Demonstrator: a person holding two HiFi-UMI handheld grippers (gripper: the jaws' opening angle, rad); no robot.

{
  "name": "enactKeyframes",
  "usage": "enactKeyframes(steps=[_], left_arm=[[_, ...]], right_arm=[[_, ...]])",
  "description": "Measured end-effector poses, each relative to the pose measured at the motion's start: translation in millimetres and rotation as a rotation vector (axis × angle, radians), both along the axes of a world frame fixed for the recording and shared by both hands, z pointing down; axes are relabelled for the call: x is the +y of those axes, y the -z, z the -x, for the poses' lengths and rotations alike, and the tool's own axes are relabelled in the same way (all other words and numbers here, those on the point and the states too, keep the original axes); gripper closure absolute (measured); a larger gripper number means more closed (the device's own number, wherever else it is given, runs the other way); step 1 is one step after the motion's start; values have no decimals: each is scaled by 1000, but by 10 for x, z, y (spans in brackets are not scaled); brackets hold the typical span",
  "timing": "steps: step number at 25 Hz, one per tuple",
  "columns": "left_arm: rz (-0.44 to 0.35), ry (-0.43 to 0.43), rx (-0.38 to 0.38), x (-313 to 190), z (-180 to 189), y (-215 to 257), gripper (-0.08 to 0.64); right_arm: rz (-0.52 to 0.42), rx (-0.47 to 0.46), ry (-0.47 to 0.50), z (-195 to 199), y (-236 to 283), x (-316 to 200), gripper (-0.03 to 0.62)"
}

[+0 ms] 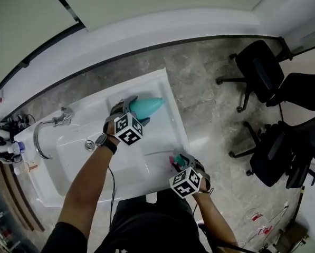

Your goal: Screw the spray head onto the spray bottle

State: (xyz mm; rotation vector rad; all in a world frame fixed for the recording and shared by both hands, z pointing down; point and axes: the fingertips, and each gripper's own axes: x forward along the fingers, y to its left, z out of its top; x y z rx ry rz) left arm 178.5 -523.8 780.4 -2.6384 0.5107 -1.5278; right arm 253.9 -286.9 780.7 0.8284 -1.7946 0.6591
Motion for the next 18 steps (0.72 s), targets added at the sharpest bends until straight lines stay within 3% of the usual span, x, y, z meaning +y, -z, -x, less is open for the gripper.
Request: enactKeyframes(steps=[8, 14, 18], left_arm=[[-9, 115, 246, 440, 259, 745, 140], [-79, 192, 458, 843, 512, 1715, 140], [-139, 201, 529, 1131, 736, 2227, 140]], right_arm=[[-150, -35, 4, -73, 884, -81, 399], [-262, -97, 22, 99, 1756, 14, 399], [-348, -94, 39, 181, 2318, 142, 399]])
